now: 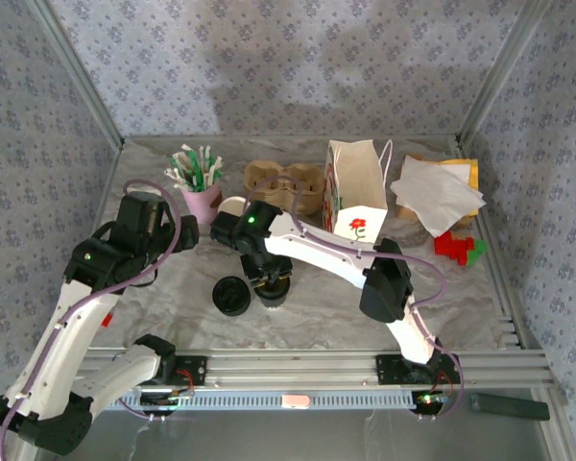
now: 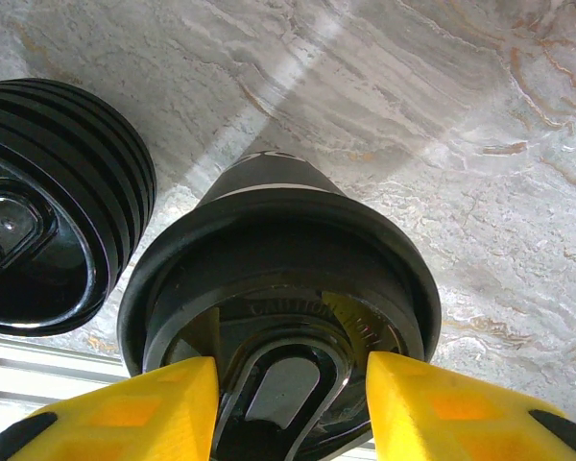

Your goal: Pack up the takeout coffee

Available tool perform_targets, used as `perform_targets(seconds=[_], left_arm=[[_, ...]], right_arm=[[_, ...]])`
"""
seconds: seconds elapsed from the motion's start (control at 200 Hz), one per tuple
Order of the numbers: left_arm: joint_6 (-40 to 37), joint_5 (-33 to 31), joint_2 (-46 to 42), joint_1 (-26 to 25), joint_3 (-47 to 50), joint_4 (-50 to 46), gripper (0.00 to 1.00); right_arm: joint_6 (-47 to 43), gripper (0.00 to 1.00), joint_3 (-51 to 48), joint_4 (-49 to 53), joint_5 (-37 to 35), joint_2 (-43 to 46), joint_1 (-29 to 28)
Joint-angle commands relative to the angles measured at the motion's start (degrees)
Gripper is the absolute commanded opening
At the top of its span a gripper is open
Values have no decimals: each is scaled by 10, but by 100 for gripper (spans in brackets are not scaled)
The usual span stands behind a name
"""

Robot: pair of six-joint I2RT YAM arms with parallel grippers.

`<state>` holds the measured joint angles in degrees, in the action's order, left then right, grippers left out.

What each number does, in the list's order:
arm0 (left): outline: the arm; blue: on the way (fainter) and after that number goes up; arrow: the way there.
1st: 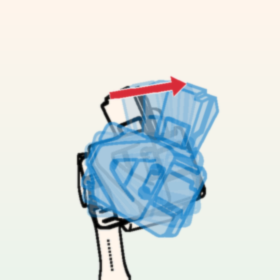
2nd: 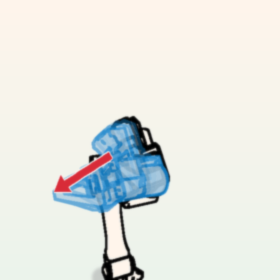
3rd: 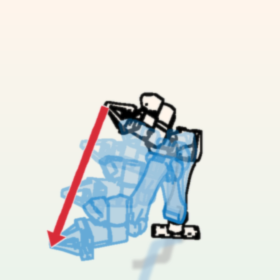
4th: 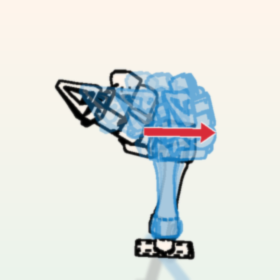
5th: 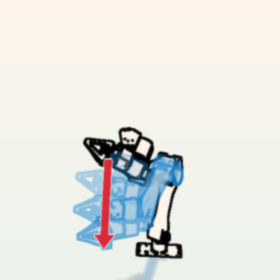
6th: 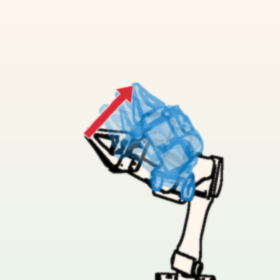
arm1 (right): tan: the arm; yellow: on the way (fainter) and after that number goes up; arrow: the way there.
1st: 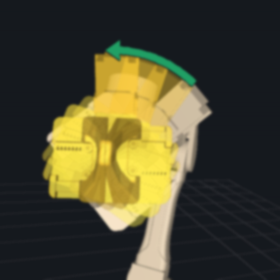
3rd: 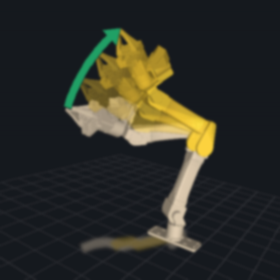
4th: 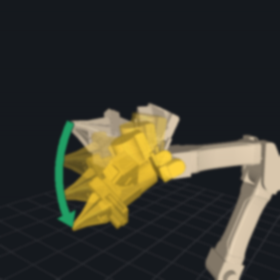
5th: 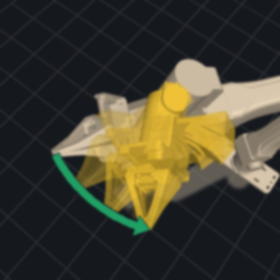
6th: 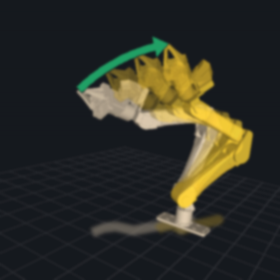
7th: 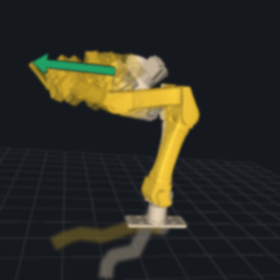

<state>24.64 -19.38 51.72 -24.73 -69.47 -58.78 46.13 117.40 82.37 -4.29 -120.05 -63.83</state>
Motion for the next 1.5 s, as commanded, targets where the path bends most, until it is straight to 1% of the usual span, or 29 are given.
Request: perform_targets(seconds=[0.0,0.18,0.929,1.224,1.494], left_arm=[[-9,-10,-8,6,1,11,100],[-15,-8,-8,8,1,11,100],[-21,0,18,10,-18,8,100],[-18,0,17,10,-35,-2,100],[-13,4,-2,10,-46,-18,100]], right_arm=[[8,45,-4,17,-3,-18,3],[5,41,-9,13,4,-21,6],[-22,42,-89,-52,71,-27,21],[-24,43,-52,-33,48,-3,24],[-33,47,19,2,34,15,28]])
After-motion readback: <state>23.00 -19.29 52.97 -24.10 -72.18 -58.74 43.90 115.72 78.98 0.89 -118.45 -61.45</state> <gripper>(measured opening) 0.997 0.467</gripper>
